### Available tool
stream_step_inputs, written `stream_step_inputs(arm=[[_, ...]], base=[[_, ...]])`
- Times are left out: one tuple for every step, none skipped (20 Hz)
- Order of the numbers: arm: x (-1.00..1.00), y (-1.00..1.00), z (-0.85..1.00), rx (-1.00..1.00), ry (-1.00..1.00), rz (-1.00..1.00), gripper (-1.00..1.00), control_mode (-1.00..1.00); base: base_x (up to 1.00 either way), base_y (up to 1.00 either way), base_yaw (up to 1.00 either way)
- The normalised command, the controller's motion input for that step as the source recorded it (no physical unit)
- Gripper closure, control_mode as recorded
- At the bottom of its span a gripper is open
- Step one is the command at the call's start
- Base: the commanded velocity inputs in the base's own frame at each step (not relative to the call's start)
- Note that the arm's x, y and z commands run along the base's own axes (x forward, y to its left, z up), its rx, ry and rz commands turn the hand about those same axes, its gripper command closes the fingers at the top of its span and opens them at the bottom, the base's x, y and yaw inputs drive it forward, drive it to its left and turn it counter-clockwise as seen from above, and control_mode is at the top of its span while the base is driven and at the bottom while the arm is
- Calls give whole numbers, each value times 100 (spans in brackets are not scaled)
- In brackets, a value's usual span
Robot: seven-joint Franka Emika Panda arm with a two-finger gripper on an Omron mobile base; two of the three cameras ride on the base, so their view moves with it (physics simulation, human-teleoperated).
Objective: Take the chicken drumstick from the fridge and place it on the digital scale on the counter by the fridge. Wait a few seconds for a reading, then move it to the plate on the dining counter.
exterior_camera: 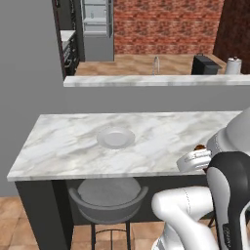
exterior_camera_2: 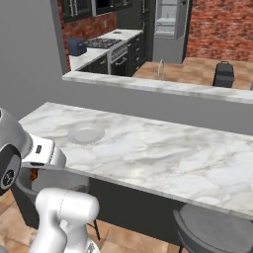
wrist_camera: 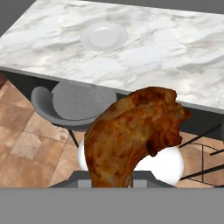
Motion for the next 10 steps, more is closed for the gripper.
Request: stream_step_inputs(arm=[[0,0,0,0,0,0,100,100],[0,0,0,0,0,0,100,100],[0,0,0,0,0,0,100,100],[0,0,0,0,0,0,100,100],[0,0,0,0,0,0,100,100],[73,41,0,-5,5,0,100,-100],[81,45,0,-4,3,0,100,-100],[89,44,0,-3,5,0,100,-100],[100,50,0,-4,9,0,100,-100],[100,54,-1,-4,11,0,100,-100]], base=[[0,0,0],[0,0,0],[0,0,0],[13,1,0],[36,22,0],[0,0,0],[0,0,0],[0,0,0],[0,0,0],[0,0,0]])
